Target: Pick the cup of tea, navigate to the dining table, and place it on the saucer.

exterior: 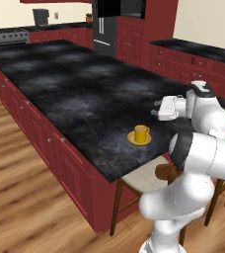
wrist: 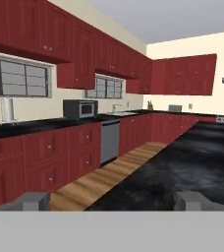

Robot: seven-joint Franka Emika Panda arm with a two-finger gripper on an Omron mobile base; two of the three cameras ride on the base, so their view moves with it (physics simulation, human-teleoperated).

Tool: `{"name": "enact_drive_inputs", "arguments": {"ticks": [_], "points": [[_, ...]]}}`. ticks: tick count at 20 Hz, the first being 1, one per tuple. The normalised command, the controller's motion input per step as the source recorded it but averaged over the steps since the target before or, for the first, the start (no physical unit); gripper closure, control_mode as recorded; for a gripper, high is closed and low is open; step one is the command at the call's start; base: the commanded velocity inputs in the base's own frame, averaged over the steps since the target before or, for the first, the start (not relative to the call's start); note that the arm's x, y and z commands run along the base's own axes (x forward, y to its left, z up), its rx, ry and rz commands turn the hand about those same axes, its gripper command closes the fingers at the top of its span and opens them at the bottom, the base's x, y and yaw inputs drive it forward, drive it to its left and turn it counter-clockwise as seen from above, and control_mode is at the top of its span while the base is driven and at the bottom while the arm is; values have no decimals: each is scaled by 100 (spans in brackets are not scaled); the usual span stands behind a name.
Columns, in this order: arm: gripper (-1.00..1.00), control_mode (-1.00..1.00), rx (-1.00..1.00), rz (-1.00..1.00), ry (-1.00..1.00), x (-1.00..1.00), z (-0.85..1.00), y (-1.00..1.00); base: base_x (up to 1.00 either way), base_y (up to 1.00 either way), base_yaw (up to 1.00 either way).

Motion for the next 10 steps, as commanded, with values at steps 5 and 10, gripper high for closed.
{"name": "enact_drive_inputs", "arguments": {"ticks": [5,10], "points": [[-100,-100,-6,-13,-2,-54,32,18,0,0,0],[-100,-100,-5,-14,-2,-61,30,17,0,0,0]]}}
